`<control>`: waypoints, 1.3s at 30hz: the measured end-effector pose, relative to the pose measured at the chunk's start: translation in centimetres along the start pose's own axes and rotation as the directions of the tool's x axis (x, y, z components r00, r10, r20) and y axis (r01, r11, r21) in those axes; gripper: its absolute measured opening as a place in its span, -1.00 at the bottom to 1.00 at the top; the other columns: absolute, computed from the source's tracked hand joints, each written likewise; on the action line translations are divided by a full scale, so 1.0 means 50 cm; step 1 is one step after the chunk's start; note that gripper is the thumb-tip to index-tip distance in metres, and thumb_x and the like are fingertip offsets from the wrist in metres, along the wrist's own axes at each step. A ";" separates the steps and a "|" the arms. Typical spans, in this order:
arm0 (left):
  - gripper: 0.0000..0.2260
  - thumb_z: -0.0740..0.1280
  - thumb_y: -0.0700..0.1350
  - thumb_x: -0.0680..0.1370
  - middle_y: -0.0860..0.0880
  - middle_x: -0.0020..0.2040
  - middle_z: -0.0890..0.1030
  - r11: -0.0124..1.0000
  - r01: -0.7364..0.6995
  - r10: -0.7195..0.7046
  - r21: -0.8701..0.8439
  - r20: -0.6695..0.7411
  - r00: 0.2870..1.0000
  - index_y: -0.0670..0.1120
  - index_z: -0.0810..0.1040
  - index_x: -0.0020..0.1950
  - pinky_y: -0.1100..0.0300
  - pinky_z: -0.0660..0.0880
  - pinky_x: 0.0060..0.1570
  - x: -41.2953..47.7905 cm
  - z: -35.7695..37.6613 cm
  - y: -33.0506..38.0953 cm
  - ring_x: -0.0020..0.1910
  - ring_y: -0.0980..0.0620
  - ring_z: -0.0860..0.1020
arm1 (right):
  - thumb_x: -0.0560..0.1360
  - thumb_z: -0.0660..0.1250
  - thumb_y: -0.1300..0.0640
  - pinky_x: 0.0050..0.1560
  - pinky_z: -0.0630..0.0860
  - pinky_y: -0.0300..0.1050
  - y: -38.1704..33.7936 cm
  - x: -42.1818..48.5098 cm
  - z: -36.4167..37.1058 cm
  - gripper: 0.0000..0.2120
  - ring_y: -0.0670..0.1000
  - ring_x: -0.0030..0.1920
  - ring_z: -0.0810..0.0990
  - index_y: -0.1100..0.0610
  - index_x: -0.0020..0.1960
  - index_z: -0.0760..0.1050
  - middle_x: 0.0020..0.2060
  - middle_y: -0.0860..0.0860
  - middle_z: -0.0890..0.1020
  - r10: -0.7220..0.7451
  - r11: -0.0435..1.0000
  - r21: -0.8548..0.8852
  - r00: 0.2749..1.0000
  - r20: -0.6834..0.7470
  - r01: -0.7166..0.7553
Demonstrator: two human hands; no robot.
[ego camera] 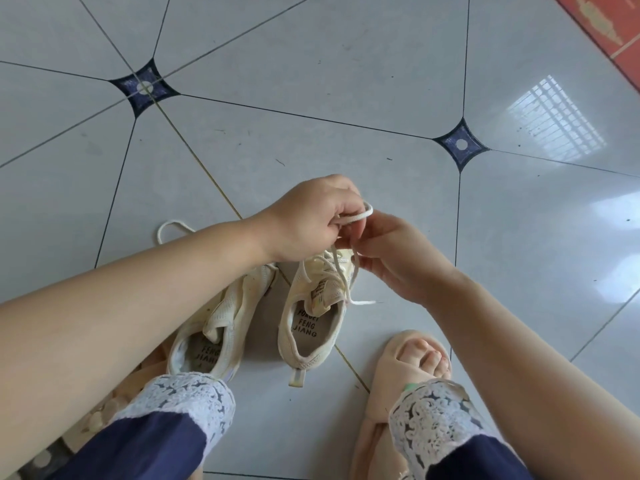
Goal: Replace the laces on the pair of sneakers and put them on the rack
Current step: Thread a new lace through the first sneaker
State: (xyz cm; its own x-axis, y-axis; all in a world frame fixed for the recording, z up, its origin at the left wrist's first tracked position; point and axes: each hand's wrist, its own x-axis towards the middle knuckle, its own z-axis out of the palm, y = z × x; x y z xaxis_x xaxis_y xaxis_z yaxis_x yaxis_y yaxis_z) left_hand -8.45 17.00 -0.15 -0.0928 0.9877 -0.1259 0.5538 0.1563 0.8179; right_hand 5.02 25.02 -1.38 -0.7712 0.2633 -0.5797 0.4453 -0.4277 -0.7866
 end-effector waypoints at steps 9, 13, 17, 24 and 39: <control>-0.86 0.42 -0.26 0.41 0.11 -0.11 0.59 0.948 0.133 -0.156 -0.289 -0.059 0.986 -0.01 0.64 -0.19 0.41 0.45 -0.05 -0.007 0.003 -0.026 -0.12 0.22 0.56 | 0.48 0.34 0.24 -0.12 0.58 -0.19 0.016 0.002 -0.027 -0.91 -0.09 -0.25 0.62 0.09 -0.14 0.60 -0.29 -0.01 0.67 -0.024 0.991 -0.131 0.975 -0.221 -0.006; -0.87 0.32 -0.12 0.44 0.04 -0.08 0.65 0.684 0.273 -0.393 -0.676 -0.027 0.919 0.01 0.66 -0.23 0.31 0.47 0.01 -0.046 -0.007 -0.057 -0.01 0.11 0.57 | 0.41 0.42 0.13 -0.26 0.51 -0.29 0.021 -0.025 -0.092 -0.91 -0.10 -0.37 0.60 -0.03 -0.25 0.61 -0.42 -0.09 0.63 -0.217 0.892 -0.452 0.841 -0.495 -0.036; -0.74 0.29 -0.11 0.50 0.05 -0.32 0.63 0.663 0.491 -0.562 -0.566 0.057 0.825 0.02 0.67 -0.35 0.30 0.45 -0.22 -0.097 -0.029 -0.105 -0.29 0.15 0.51 | 0.42 0.42 0.08 -0.34 0.35 -0.34 0.057 -0.082 -0.188 -0.87 -0.10 -0.30 0.54 -0.09 -0.28 0.56 -0.39 -0.17 0.57 -0.179 0.609 -0.682 0.768 -0.615 -0.405; -0.75 0.36 0.04 0.47 0.02 -0.41 0.63 0.697 0.685 -0.714 0.214 0.121 0.689 -0.15 0.57 -0.23 0.28 0.36 -0.46 -0.116 -0.028 -0.126 -0.54 0.18 0.45 | 0.44 0.39 0.10 0.05 0.49 -0.11 0.124 -0.085 -0.176 -0.78 0.07 0.07 0.56 0.03 0.09 0.59 0.06 0.01 0.64 0.084 0.280 -0.823 0.867 -0.492 -0.494; -0.92 0.32 -0.03 0.49 0.14 -0.26 0.47 0.912 0.170 -0.261 0.373 0.208 0.943 -0.01 0.51 -0.16 0.19 0.35 -0.07 -0.086 0.034 -0.076 -0.11 0.06 0.47 | 0.45 0.39 0.16 -0.18 0.43 -0.41 0.114 -0.041 -0.039 -0.82 -0.15 -0.23 0.58 -0.04 -0.25 0.44 -0.31 -0.17 0.59 -0.124 0.678 -0.730 0.966 -0.226 -0.083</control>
State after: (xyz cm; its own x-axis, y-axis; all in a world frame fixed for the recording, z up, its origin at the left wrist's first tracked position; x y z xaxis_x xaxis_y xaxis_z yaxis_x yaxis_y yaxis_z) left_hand -8.75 12.18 -3.67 -0.0600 0.8918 -0.4484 0.7978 0.3128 0.5154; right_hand 10.00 23.73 -5.10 -0.6978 0.5026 -0.5103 0.6985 0.3198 -0.6402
